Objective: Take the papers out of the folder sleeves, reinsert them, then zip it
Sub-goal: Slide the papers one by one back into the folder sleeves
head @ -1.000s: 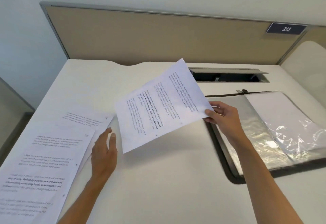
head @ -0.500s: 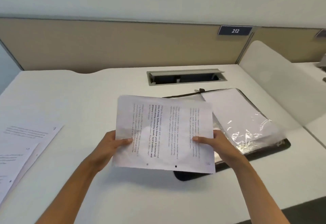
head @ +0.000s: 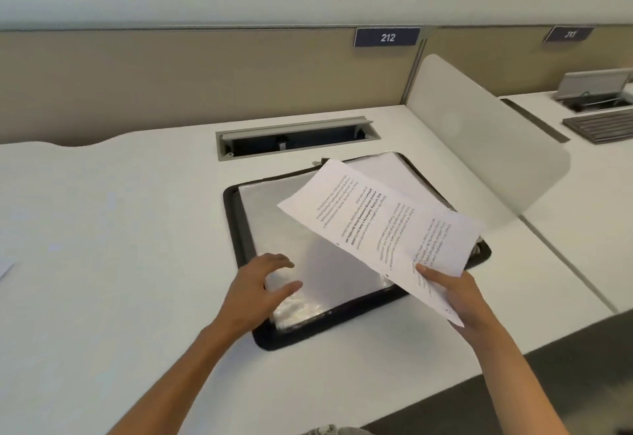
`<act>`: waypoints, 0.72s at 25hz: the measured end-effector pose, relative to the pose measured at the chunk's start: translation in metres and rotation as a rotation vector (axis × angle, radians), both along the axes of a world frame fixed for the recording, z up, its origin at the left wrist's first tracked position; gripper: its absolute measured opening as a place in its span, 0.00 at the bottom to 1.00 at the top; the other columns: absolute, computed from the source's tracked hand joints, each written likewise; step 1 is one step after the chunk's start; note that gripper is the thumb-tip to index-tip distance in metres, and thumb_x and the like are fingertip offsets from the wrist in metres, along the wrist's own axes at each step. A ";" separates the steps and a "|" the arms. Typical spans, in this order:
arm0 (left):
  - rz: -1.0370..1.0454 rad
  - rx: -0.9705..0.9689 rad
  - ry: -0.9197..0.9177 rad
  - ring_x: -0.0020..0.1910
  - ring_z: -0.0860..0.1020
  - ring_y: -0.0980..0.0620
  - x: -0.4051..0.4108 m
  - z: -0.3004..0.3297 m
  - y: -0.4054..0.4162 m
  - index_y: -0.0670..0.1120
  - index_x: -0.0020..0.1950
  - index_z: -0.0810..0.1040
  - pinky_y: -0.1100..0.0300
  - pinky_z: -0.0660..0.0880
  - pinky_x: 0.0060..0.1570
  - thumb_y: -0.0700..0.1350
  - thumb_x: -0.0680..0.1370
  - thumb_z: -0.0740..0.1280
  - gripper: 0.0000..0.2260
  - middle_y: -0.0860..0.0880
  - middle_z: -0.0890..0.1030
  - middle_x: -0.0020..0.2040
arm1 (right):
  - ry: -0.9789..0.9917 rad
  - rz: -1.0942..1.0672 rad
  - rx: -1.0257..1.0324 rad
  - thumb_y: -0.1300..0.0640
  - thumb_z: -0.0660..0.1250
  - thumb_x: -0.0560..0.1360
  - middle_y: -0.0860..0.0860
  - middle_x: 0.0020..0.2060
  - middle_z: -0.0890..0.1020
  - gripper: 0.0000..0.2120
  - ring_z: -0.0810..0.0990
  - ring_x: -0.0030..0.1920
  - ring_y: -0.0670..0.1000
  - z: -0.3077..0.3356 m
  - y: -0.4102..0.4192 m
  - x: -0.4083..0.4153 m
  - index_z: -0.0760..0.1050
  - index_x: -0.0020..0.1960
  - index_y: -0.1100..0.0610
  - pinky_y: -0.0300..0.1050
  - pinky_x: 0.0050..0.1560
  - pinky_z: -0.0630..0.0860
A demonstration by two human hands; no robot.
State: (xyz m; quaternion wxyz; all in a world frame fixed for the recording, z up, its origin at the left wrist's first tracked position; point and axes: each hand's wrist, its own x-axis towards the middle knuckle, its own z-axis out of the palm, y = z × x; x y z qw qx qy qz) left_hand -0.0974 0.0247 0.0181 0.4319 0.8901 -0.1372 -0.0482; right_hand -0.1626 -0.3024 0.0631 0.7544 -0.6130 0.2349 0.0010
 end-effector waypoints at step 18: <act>-0.562 0.645 -0.201 0.52 0.77 0.54 0.039 0.021 -0.042 0.50 0.62 0.77 0.60 0.73 0.48 0.44 0.78 0.64 0.13 0.55 0.79 0.56 | 0.023 -0.227 -0.024 0.43 0.81 0.56 0.45 0.57 0.84 0.41 0.80 0.59 0.53 -0.010 -0.018 -0.077 0.74 0.67 0.48 0.53 0.57 0.75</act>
